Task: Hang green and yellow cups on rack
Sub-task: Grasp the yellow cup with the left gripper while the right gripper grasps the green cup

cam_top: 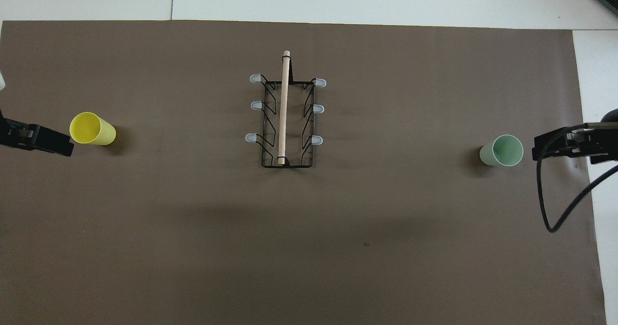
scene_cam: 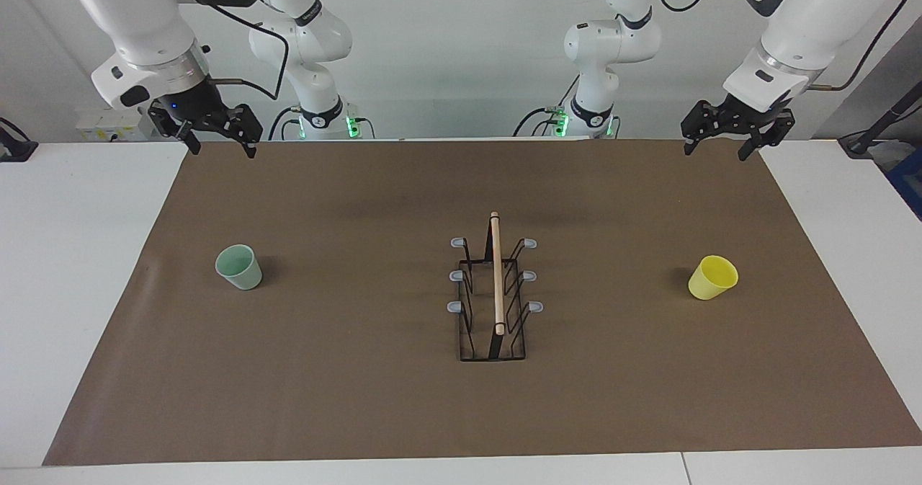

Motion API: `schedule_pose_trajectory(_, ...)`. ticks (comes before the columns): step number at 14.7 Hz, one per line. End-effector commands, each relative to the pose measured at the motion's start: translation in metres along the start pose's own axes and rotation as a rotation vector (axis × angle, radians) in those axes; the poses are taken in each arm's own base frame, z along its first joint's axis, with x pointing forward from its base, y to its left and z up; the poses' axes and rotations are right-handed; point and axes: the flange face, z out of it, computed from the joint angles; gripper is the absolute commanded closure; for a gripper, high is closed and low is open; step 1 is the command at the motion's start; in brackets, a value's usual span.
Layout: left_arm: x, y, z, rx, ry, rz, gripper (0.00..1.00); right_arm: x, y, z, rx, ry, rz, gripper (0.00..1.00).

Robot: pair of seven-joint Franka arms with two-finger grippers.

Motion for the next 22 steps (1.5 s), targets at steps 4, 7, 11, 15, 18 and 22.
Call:
schedule_pose_trajectory(4,-0.010,-0.001,0.001,0.020,0.000,-0.004,0.00,-0.001,0.002,-0.008,-0.006,0.022,-0.003,0.00)
schedule_pose_trajectory(7,-0.012,-0.001,0.004,0.019,0.002,-0.051,0.00,-0.001,-0.001,-0.008,0.000,0.024,-0.007,0.00)
schedule_pose_trajectory(11,-0.005,-0.007,0.010,0.010,0.004,-0.115,0.00,-0.013,-0.003,0.008,0.014,0.007,-0.002,0.00)
schedule_pose_trajectory(15,0.016,-0.033,0.031,-0.018,-0.023,-0.172,0.00,0.004,-0.027,0.041,0.032,0.060,0.077,0.00)
schedule_pose_trajectory(18,0.060,-0.062,0.048,-0.024,-0.027,-0.334,0.00,0.053,-0.036,0.105,0.005,-0.040,-0.038,0.00)
schedule_pose_trajectory(22,0.097,-0.091,0.075,-0.045,-0.012,-0.633,0.00,0.113,-0.045,0.188,-0.067,-0.142,-0.238,0.00)
